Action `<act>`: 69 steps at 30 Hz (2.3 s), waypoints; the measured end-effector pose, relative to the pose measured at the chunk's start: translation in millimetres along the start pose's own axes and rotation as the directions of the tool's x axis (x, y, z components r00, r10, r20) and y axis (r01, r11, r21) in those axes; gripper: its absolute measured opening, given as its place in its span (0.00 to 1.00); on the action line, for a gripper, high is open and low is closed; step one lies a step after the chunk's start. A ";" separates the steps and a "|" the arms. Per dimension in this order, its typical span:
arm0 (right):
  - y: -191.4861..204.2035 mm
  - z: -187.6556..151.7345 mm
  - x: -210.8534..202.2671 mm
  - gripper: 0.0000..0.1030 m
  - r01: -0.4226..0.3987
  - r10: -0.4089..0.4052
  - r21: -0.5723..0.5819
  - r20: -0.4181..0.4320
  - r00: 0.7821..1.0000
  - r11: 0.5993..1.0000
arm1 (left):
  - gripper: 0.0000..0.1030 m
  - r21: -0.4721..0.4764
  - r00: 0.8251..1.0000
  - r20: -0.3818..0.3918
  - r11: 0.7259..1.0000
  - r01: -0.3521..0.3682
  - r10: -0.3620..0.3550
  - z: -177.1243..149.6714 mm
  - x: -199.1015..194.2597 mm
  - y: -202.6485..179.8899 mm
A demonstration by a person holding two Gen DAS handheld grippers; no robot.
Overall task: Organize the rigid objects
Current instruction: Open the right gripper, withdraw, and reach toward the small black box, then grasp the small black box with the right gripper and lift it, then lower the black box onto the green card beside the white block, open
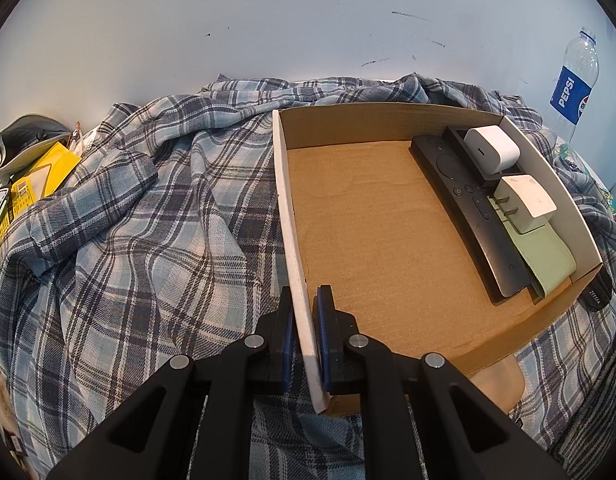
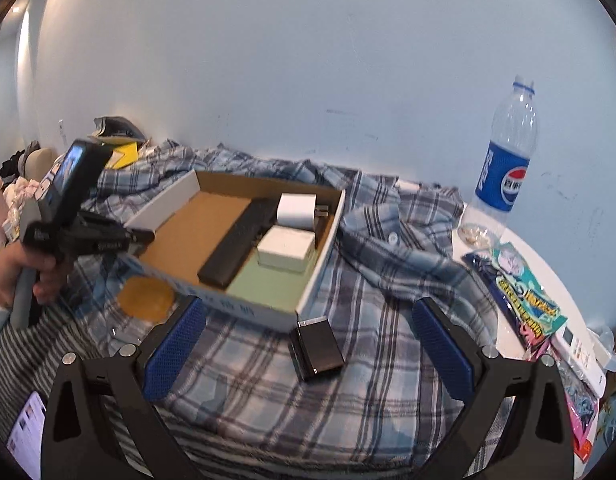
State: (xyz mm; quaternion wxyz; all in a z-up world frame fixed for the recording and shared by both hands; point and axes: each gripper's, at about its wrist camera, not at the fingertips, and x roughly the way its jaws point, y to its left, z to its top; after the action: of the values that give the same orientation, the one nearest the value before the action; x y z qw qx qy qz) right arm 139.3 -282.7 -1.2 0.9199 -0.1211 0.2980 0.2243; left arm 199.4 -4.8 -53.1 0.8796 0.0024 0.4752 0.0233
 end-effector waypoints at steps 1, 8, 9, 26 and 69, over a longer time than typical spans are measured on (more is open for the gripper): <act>-1.5 -2.8 2.5 0.93 -0.003 0.003 -0.008 -0.012 1.000 1.000 | 0.09 0.001 1.000 0.000 1.000 -0.002 0.002 0.0 0.0 -0.3; -5.7 -17.9 31.3 0.44 -0.083 0.085 0.031 -0.099 0.991 0.996 | 0.09 0.003 1.000 0.000 1.000 -0.005 0.005 -0.3 -0.1 -0.5; -5.8 -18.4 30.6 0.43 -0.086 0.089 0.029 -0.095 0.991 0.996 | 0.09 0.004 1.000 0.001 1.000 -0.006 0.006 -0.3 -0.2 -0.6; -2.9 -22.7 40.4 0.28 -0.028 0.030 0.018 -0.143 0.989 0.999 | 0.09 0.004 1.000 0.000 1.000 -0.005 0.005 -0.2 -0.1 -0.5; 26.4 31.4 58.1 0.28 0.065 -0.062 0.078 -0.041 0.997 0.995 | 0.09 0.005 1.000 0.001 1.000 -0.007 0.007 -0.3 -0.4 -0.4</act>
State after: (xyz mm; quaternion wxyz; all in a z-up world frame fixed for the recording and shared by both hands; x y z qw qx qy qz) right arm 183.9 -228.7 -13.7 0.9248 -0.0985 0.3202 0.1806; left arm 199.0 -5.3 -52.9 0.8796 0.0059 0.4750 0.0251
